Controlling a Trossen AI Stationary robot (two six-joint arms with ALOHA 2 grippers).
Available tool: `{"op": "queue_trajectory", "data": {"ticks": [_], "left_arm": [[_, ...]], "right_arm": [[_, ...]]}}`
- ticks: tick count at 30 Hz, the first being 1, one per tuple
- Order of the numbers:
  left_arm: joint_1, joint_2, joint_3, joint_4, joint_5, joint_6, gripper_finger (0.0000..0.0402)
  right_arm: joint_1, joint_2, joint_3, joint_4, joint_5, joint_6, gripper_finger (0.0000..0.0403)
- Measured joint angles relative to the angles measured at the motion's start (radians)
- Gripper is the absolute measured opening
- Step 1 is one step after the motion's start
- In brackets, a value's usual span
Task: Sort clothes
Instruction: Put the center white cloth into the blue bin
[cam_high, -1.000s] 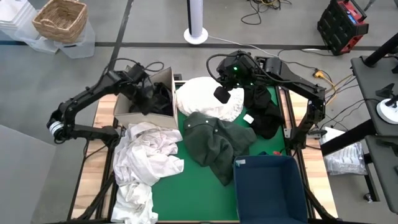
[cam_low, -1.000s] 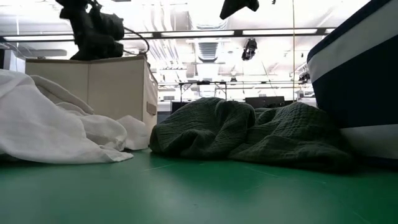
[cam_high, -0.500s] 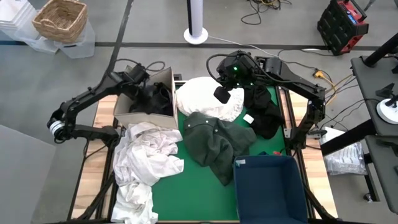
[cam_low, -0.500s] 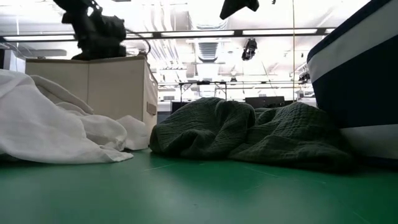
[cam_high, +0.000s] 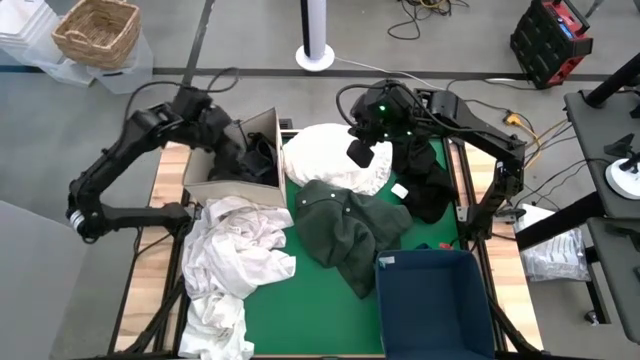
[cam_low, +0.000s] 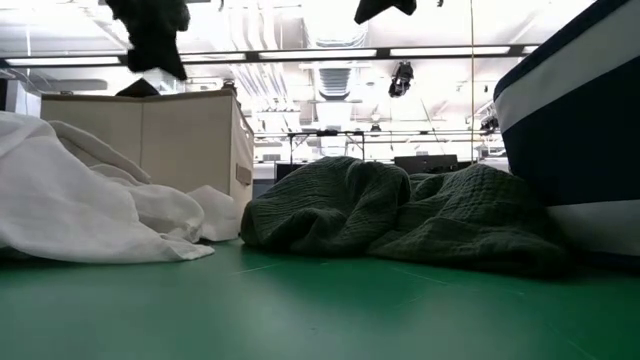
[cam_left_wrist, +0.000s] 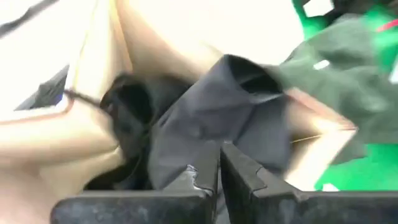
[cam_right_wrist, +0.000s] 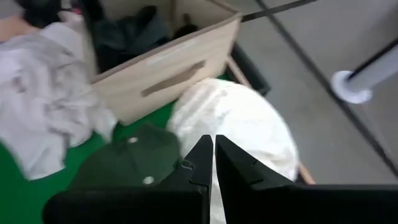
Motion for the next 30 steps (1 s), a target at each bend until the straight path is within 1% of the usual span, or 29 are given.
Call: {"op": "queue_trajectory", "data": {"ticks": [3, 5, 7, 9, 11, 14, 17, 19, 21, 23, 27, 30], "left_arm": [[-0.031, -0.052, 0.013, -0.001, 0.088, 0.033, 0.0], [-0.085, -0.093, 0.011, -0.009, 0.1, 0.051, 0.0], [-0.168, -0.141, -0.003, -0.011, 0.082, 0.038, 0.0], [-0.264, -0.186, -0.017, -0.019, 0.006, 0.0, 0.0], [-0.368, -0.222, -0.027, -0.021, -0.06, -0.063, 0.0], [-0.514, -0.264, -0.052, -0.029, -0.136, -0.191, 0.0], [-0.654, -0.293, -0.109, -0.025, -0.24, -0.358, 0.0], [-0.748, -0.306, -0.147, -0.002, -0.328, -0.467, 0.0], [-0.837, -0.316, -0.175, 0.027, -0.414, -0.562, 0.0], [-0.92, -0.322, -0.183, 0.042, -0.525, -0.643, 0.0], [-1.047, -0.329, -0.175, 0.051, -0.745, -0.752, 0.0], [-1.086, -0.326, -0.16, 0.052, -0.841, -0.795, 0.0]], "right_arm": [[0.004, 0.0, -0.003, 0.0, -0.078, -0.008, 0.0013], [0.017, 0.0, -0.009, 0.005, -0.128, -0.04, 0.0013], [0.042, 0.0, -0.015, 0.01, -0.141, -0.077, 0.0013], [0.075, 0.0, -0.035, 0.044, -0.144, -0.123, 0.0013], [0.11, 0.0, -0.066, 0.116, -0.145, -0.162, 0.0013], [0.154, 0.0, -0.131, 0.267, -0.145, -0.185, 0.0013], [0.193, 0.0, -0.213, 0.444, -0.145, -0.185, 0.0013], [0.218, 0.001, -0.275, 0.569, -0.151, -0.186, 0.0013], [0.239, 0.002, -0.332, 0.686, -0.179, -0.184, 0.0013], [0.259, 0.002, -0.383, 0.789, -0.204, -0.173, 0.0013], [0.294, 0.016, -0.44, 0.905, -0.215, -0.091, 0.0013], [0.322, 0.054, -0.433, 0.929, -0.212, -0.003, 0.0024]]}}
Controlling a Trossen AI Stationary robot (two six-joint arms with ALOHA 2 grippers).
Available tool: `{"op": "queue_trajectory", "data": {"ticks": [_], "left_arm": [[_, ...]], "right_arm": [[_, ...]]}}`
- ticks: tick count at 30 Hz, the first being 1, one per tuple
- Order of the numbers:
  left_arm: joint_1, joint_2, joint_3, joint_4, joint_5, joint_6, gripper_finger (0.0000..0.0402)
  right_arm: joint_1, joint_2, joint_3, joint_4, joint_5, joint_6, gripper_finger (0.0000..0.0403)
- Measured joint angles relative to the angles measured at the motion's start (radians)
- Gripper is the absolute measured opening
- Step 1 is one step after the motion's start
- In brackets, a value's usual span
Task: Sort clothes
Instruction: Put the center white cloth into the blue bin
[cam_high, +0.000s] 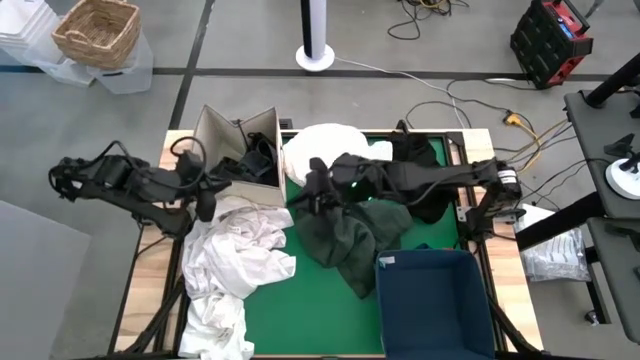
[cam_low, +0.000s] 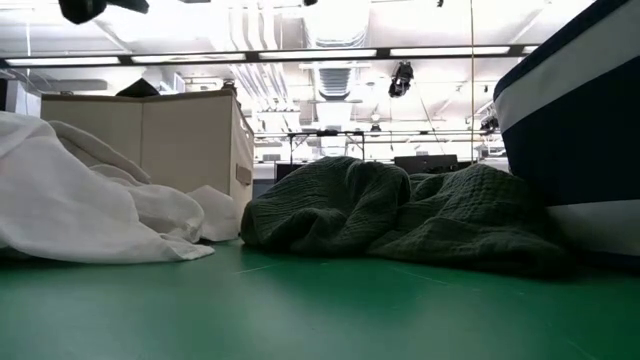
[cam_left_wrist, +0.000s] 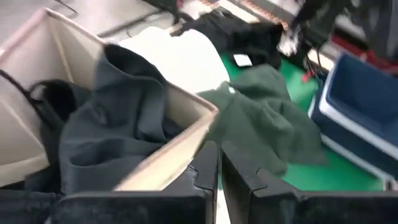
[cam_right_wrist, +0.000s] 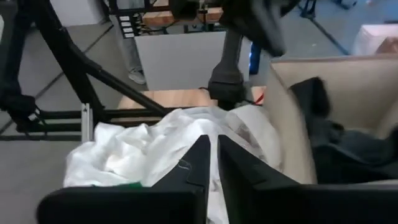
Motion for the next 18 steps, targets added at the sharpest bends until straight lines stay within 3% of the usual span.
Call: {"op": "queue_trajectory", "data": {"ticks": [8, 18], "left_arm": [[-0.001, -0.003, 0.065, -0.002, -0.015, -0.01, 0.0], [0.0, -0.024, 0.177, -0.007, -0.039, 0.048, 0.0]], "right_arm": [[0.085, 0.197, 0.149, 0.032, 0.148, 0.021, 0.0112], [0.102, 0.53, 0.461, -0.016, 0.157, 0.096, 0.023]]}}
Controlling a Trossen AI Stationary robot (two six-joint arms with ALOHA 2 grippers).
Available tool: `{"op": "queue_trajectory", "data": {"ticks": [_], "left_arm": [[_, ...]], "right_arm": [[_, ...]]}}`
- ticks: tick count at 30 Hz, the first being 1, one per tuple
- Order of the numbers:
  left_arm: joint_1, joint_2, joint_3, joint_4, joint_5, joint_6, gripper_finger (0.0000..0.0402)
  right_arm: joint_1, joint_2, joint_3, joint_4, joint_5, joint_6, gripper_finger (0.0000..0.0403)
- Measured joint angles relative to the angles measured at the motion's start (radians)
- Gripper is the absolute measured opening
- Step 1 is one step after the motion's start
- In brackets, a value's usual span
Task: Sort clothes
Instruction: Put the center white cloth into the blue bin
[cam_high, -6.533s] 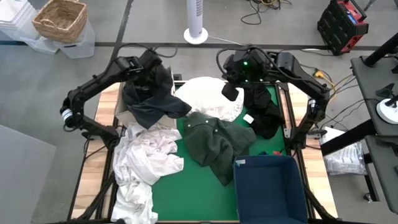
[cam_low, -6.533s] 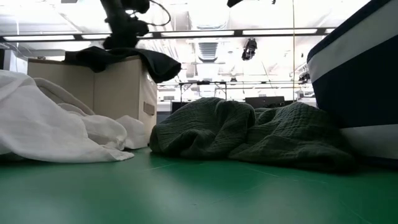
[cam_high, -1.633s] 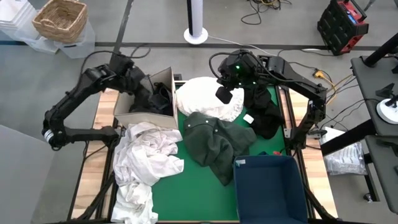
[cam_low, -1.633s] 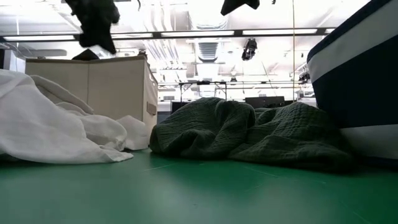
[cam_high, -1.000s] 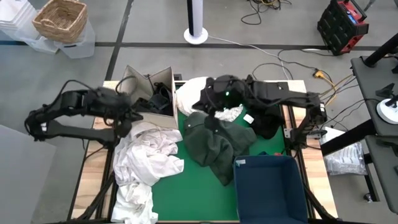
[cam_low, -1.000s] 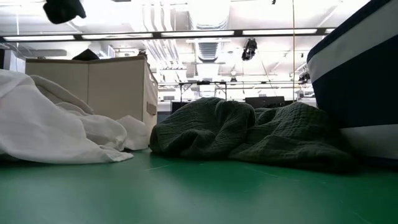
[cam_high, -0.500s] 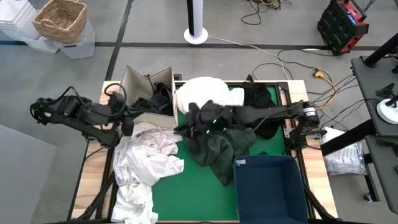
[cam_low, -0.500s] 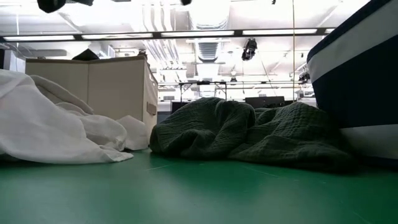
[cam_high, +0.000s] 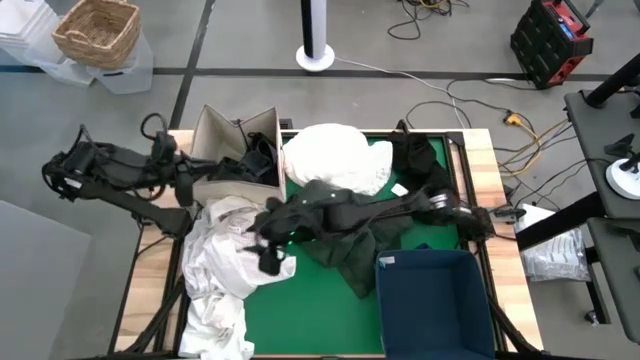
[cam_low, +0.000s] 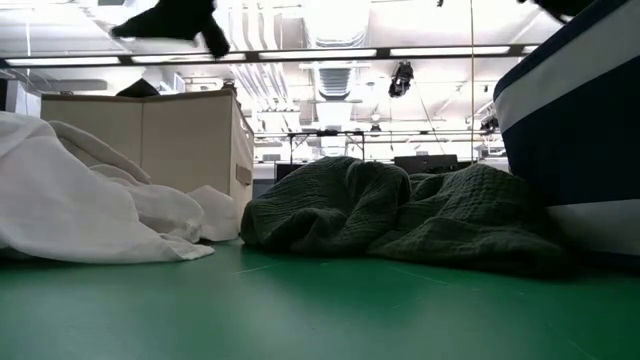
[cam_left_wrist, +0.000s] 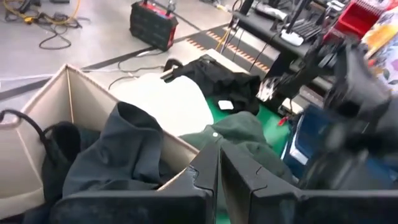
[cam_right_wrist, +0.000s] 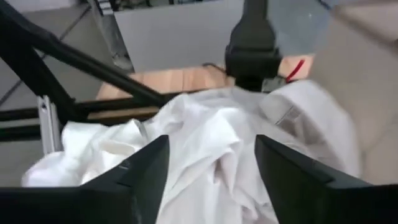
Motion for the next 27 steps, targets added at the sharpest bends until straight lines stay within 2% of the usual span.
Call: {"op": "queue_trajectory", "data": {"ticks": [5, 10, 15, 27], "left_arm": [[0.0, -0.018, 0.03, -0.004, 0.0, 0.047, 0.0], [0.0, -0.036, 0.032, -0.01, 0.0, 0.073, 0.0], [0.0, -0.054, 0.005, -0.014, -0.001, 0.073, 0.0], [0.0, -0.068, -0.048, -0.01, -0.001, 0.061, 0.0]], "right_arm": [[0.0, 0.154, 0.165, -0.068, 0.001, 0.019, 0.027], [-0.005, 0.214, 0.139, 0.031, 0.0, 0.111, 0.0292], [-0.007, 0.26, 0.141, 0.052, 0.0, 0.148, 0.0297], [-0.007, 0.382, 0.142, 0.267, -0.001, 0.227, 0.0283]]}}
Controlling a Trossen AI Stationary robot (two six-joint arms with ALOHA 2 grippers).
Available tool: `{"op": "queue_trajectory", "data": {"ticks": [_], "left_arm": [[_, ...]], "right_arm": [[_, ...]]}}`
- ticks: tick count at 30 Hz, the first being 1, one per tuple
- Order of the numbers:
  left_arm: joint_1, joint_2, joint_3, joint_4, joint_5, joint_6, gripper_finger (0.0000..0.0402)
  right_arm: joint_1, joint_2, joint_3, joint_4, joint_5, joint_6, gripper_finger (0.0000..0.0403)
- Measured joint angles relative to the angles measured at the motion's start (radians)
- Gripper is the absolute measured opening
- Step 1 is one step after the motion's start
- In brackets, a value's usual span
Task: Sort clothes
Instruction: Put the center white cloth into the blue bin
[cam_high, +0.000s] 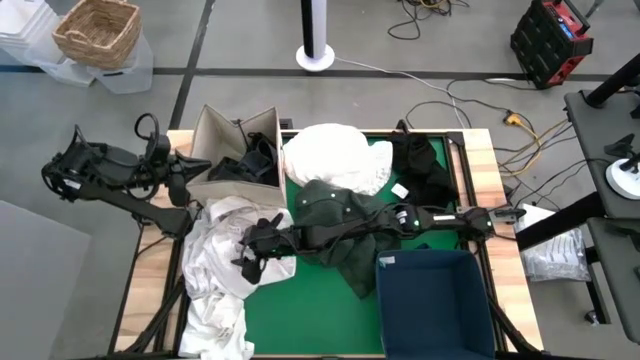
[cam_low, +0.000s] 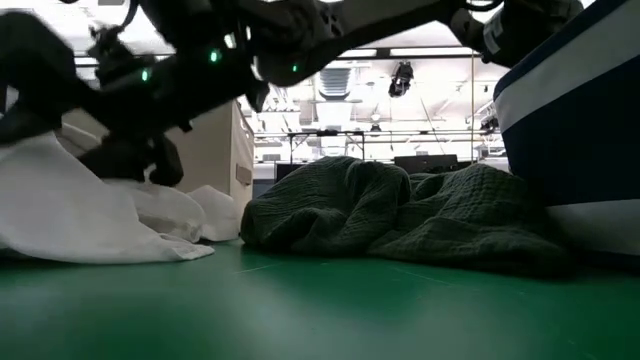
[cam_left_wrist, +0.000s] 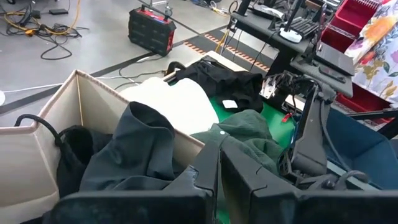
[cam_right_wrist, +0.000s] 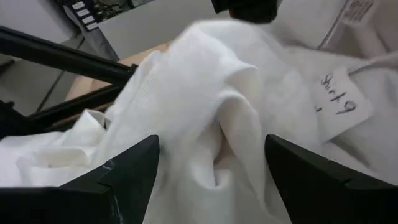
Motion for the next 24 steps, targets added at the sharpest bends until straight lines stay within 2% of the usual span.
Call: {"op": "queue_trajectory", "data": {"ticks": [5, 9, 12, 17, 18, 24], "left_arm": [[0.0, -0.001, 0.0, 0.0, -0.005, 0.0, 0.0], [0.0, -0.001, 0.0, 0.0, -0.007, 0.003, 0.0], [0.0, -0.002, 0.0, 0.0, -0.008, 0.005, 0.0], [0.0, -0.002, 0.0, -0.001, -0.008, 0.028, 0.0], [0.0, -0.002, 0.0, -0.001, -0.008, 0.029, 0.0], [0.0, -0.004, 0.0, -0.012, -0.009, 0.034, 0.0]], "right_arm": [[0.0, 0.044, 0.0, 0.003, 0.001, 0.003, 0.0268], [0.0, 0.061, 0.0, 0.0, 0.001, 0.004, 0.0225], [0.0, 0.061, 0.0, -0.001, 0.001, 0.004, 0.0168], [-0.001, 0.052, 0.0, -0.009, -0.01, -0.001, 0.0036], [-0.001, 0.047, 0.0, -0.01, -0.01, -0.01, 0.0025], [0.0, 0.005, 0.0, -0.044, -0.016, -0.036, 0.0012]]}}
